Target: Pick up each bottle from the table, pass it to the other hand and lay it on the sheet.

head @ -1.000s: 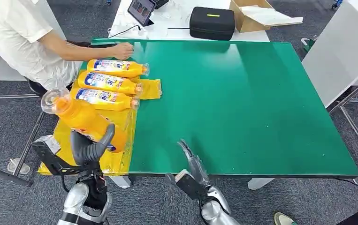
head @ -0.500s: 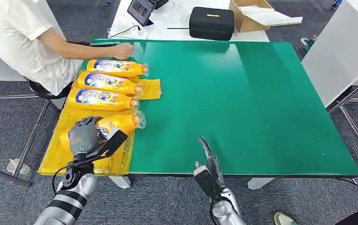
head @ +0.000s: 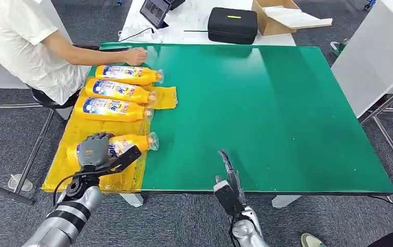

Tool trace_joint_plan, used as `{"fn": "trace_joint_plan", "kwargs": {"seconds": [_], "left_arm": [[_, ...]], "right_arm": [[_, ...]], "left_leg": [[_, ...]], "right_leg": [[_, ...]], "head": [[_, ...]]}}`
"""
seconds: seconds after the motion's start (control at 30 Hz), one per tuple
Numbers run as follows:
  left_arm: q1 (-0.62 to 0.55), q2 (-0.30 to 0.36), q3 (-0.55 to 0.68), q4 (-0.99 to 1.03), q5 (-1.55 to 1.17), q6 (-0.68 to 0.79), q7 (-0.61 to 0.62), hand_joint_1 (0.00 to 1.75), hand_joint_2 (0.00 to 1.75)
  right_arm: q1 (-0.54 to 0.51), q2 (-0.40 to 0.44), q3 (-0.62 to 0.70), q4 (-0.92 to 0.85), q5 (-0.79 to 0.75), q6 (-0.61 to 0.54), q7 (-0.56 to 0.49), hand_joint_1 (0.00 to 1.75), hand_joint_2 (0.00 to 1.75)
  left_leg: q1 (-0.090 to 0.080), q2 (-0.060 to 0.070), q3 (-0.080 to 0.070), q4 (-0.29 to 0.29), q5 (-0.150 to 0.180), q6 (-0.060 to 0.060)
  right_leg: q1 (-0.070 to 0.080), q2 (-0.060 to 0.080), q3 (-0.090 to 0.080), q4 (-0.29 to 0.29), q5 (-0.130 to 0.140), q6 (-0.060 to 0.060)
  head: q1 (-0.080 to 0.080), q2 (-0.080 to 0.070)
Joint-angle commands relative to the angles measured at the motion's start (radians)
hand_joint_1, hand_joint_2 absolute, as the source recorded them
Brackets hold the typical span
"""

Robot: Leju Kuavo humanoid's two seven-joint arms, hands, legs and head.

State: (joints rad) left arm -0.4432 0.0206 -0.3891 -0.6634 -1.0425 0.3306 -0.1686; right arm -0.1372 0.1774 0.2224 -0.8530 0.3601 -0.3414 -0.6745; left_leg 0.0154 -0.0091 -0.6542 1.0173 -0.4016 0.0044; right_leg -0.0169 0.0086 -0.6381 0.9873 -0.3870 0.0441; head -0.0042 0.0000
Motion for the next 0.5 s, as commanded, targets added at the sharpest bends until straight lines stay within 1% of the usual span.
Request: {"fn": "trace_joint_plan", "kwargs": {"seconds": [0.03, 0.07, 0.1, 0.13, 0.17, 0.23, 0.3, 0.33, 0.37, 0.4, 0.43, 0.47, 0.5], "left_arm": [[-0.09, 0.017, -0.014, 0.13, 0.08, -0.2, -0.077, 0.0, 1.75], [-0.094, 0.013, -0.004, 0.125, 0.103, -0.225, -0.081, 0.0, 1.75], [-0.097, 0.009, -0.01, 0.108, 0.105, -0.216, -0.093, 0.0, 1.75], [-0.104, -0.004, -0.013, 0.089, 0.118, -0.237, -0.078, 0.0, 1.75], [-0.107, -0.004, -0.041, 0.055, 0.133, -0.299, -0.08, 0.0, 1.75], [-0.113, 0.013, -0.107, 0.005, 0.138, -0.387, -0.074, 0.0, 1.75], [-0.126, 0.032, -0.142, -0.003, 0.145, -0.416, -0.083, 0.0, 1.75], [-0.135, 0.038, -0.173, -0.002, 0.148, -0.384, -0.081, 0.0, 1.75], [-0.139, 0.041, -0.195, -0.009, 0.146, -0.361, -0.085, 0.0, 1.75], [-0.138, 0.042, -0.201, -0.023, 0.155, -0.358, -0.096, 0.0, 1.75], [-0.131, 0.049, -0.214, -0.056, 0.178, -0.365, -0.113, 0.0, 1.75], [-0.124, 0.059, -0.228, -0.089, 0.193, -0.368, -0.123, 0.0, 1.75], [-0.11, 0.07, -0.24, -0.133, 0.199, -0.352, -0.13, 0.0, 1.75]], "right_arm": [[-0.02, 0.011, -0.027, 0.043, -0.007, 0.008, -0.02, 0.0, 0.0], [-0.021, 0.012, -0.03, 0.047, -0.011, 0.008, -0.021, 0.0, 0.0], [-0.022, 0.013, -0.032, 0.05, -0.017, 0.02, -0.021, 0.0, 0.0], [-0.017, 0.015, -0.041, 0.045, -0.028, 0.022, -0.024, 0.0, 0.0], [-0.015, 0.014, -0.04, 0.045, -0.026, 0.02, -0.024, 0.0, 0.0], [-0.014, 0.015, -0.043, 0.043, -0.036, 0.028, -0.024, 0.0, 0.0], [-0.02, 0.016, -0.037, 0.048, -0.037, 0.028, -0.024, 0.0, 0.0], [-0.024, 0.015, -0.032, 0.048, -0.041, 0.019, -0.024, 0.0, 1.75], [-0.024, 0.013, -0.03, 0.048, -0.044, 0.014, -0.024, 0.0, 1.75], [-0.024, 0.012, -0.031, 0.047, -0.048, 0.016, -0.024, 0.0, 1.75], [-0.023, 0.009, -0.031, 0.045, -0.048, 0.011, -0.024, 0.0, 1.75], [-0.023, 0.006, -0.029, 0.045, -0.045, 0.006, -0.024, 0.0, 1.75], [-0.023, 0.004, -0.032, 0.045, -0.05, 0.006, -0.024, 0.0, 1.75]], "left_leg": [[0.0, 0.001, 0.004, 0.0, -0.001, 0.0], [0.0, 0.001, 0.007, 0.0, -0.002, 0.001], [0.0, 0.001, 0.006, 0.0, -0.002, 0.0], [0.0, 0.0, 0.004, 0.0, -0.001, 0.0], [0.0, 0.0, 0.003, 0.0, 0.0, 0.0], [0.001, -0.002, 0.007, 0.001, -0.002, 0.001], [0.0, -0.001, 0.003, 0.001, -0.001, 0.001], [0.0, -0.001, 0.004, 0.0, -0.001, 0.001], [0.0, -0.001, 0.003, 0.0, 0.0, 0.0], [0.001, -0.001, 0.009, 0.001, -0.003, 0.001], [0.0, -0.002, 0.004, 0.0, 0.0, 0.0], [0.0, -0.002, 0.006, 0.001, -0.001, 0.001], [0.0, -0.001, 0.004, 0.0, -0.001, 0.001]], "right_leg": [[0.001, 0.0, 0.004, 0.0, -0.001, -0.002], [0.001, 0.0, 0.007, 0.0, -0.002, -0.002], [0.001, 0.0, 0.006, 0.0, -0.001, -0.002], [0.001, 0.0, 0.004, 0.0, -0.001, -0.001], [0.001, -0.001, 0.003, 0.0, -0.001, -0.001], [0.002, -0.003, 0.009, 0.0, -0.003, -0.002], [0.001, -0.002, 0.004, 0.0, -0.001, -0.001], [0.001, -0.002, 0.004, 0.0, -0.001, -0.001], [0.0, -0.002, 0.004, 0.0, -0.001, -0.001], [0.001, -0.003, 0.01, 0.001, -0.003, -0.003], [0.001, -0.002, 0.005, 0.0, -0.001, -0.001], [0.001, -0.002, 0.007, 0.0, -0.002, -0.002], [0.001, -0.002, 0.006, 0.0, -0.001, -0.001]], "head": [[0.0, 0.0], [0.0, 0.0], [0.0, 0.0], [0.0, 0.0], [0.0, 0.0], [0.0, 0.0], [0.0, 0.0], [0.0, 0.0], [0.0, 0.0], [0.0, 0.0], [0.0, 0.0], [0.0, 0.0], [0.0, 0.0]]}}
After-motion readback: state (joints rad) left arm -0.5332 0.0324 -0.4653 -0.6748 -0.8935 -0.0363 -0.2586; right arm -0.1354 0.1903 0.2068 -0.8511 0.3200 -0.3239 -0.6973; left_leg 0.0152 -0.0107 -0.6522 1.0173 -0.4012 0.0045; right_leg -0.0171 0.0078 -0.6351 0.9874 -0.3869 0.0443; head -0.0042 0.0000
